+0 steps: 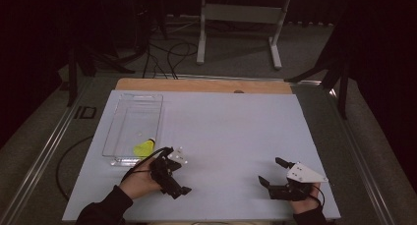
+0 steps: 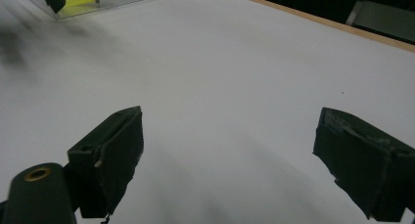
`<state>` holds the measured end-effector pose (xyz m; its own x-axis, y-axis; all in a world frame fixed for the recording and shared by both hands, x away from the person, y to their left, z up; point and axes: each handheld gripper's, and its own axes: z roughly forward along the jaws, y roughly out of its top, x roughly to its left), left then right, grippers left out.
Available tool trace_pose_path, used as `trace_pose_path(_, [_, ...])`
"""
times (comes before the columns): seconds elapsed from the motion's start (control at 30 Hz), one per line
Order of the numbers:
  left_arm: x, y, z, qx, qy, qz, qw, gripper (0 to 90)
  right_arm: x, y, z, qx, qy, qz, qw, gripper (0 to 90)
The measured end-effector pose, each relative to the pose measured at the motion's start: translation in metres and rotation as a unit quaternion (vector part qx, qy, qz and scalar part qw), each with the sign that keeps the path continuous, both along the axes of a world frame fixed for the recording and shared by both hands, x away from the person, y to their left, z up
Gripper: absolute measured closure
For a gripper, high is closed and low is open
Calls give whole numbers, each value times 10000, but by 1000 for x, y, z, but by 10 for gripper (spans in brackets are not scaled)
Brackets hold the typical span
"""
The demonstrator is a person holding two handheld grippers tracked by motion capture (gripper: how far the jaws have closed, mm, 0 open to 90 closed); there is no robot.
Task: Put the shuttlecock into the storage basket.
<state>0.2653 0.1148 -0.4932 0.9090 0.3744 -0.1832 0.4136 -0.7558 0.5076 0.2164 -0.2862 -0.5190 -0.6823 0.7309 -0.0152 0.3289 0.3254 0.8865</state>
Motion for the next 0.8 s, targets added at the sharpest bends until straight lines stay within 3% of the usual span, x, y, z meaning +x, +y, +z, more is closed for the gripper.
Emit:
trace_pose_path(0.6, [-21, 40, -7, -383, -102, 342, 9986, 0, 0, 1, 0, -11, 24, -4, 10000, 115])
trace_pose_path(0.8, [-27, 53, -14, -536, -46, 442, 9976, 0, 0, 1, 0, -14, 26, 1, 10000, 115])
